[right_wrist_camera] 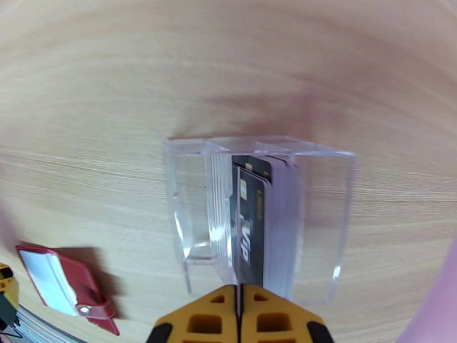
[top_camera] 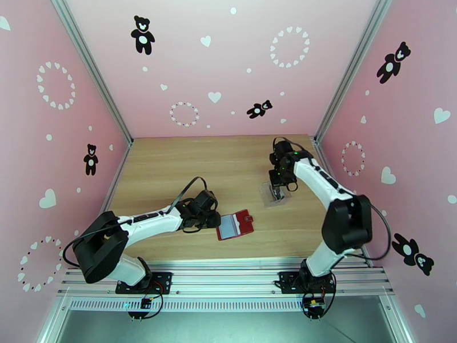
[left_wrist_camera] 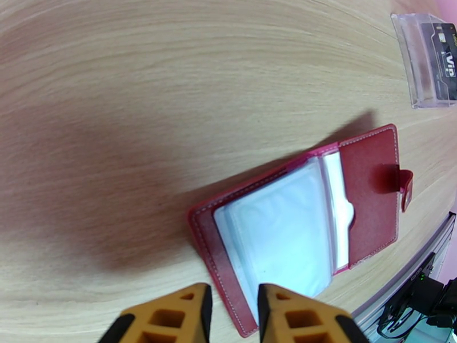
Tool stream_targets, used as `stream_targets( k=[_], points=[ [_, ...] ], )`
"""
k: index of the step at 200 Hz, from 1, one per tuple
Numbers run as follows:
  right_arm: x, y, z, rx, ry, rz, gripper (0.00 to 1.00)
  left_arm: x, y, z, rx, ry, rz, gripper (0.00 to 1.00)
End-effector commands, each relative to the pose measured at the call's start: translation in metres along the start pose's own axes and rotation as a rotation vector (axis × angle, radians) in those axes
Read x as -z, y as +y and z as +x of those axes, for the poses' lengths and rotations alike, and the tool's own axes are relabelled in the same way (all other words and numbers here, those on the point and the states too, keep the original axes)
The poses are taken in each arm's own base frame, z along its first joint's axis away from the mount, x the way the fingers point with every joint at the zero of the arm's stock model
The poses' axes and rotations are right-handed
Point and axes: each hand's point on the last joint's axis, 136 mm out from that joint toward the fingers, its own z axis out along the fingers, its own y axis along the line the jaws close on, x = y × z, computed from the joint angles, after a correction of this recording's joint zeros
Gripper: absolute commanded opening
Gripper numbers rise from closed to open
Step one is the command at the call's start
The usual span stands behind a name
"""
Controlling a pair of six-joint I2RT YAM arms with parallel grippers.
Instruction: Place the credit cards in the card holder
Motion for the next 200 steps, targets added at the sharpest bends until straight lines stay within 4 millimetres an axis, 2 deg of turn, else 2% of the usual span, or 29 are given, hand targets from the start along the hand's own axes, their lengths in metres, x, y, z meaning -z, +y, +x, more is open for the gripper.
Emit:
stream_targets(
  k=[1,14,28,44,57,65,76,93,114,128,136,171,200],
  points=[
    [0.032,0.016,-0.002,-0.037,-0.096,-0.098,0.0,0.022,-0.009,-0.009,-0.021,-0.067,0.026,0.28],
    [0.042,0.04,-0.006,-0.062,-0.158,-0.241,0.0,0.038,-0.016,-0.015,-0.04,-0.115,0.066,0.28],
    [0.057,0.077,-0.007,-0.068,-0.211,-0.447,0.0,0.061,-0.027,-0.022,-0.068,-0.179,0.13,0.28],
    [0.075,0.108,-0.002,-0.057,-0.247,-0.603,0.0,0.09,-0.045,-0.028,-0.112,-0.253,0.244,0.32],
    [0.092,0.132,0.005,-0.032,-0.278,-0.712,0.0,0.113,-0.059,-0.029,-0.145,-0.307,0.348,0.57],
    [0.101,0.147,0.012,-0.004,-0.28,-0.781,0.0,0.126,-0.07,-0.026,-0.173,-0.331,0.427,0.67],
    [0.114,0.167,0.023,0.032,-0.277,-0.872,0.0,0.141,-0.08,-0.023,-0.192,-0.356,0.511,0.71],
    [0.13,0.195,0.042,0.079,-0.266,-0.999,0.0,0.156,-0.09,-0.017,-0.217,-0.373,0.607,0.71],
    [0.145,0.212,0.056,0.085,-0.272,-1.104,0.0,0.169,-0.097,-0.012,-0.235,-0.388,0.687,0.67],
    [0.153,0.22,0.061,0.075,-0.284,-1.154,0.0,0.177,-0.098,-0.01,-0.235,-0.41,0.719,0.56],
    [0.157,0.225,0.064,0.079,-0.283,-1.182,0.0,0.181,-0.098,-0.01,-0.231,-0.418,0.732,0.53],
    [0.171,0.243,0.083,0.139,-0.248,-1.257,0.0,0.194,-0.103,-0.004,-0.23,-0.421,0.804,0.53],
    [0.177,0.252,0.09,0.164,-0.233,-1.295,0.0,0.197,-0.109,0.0,-0.239,-0.403,0.838,0.52]
  ],
)
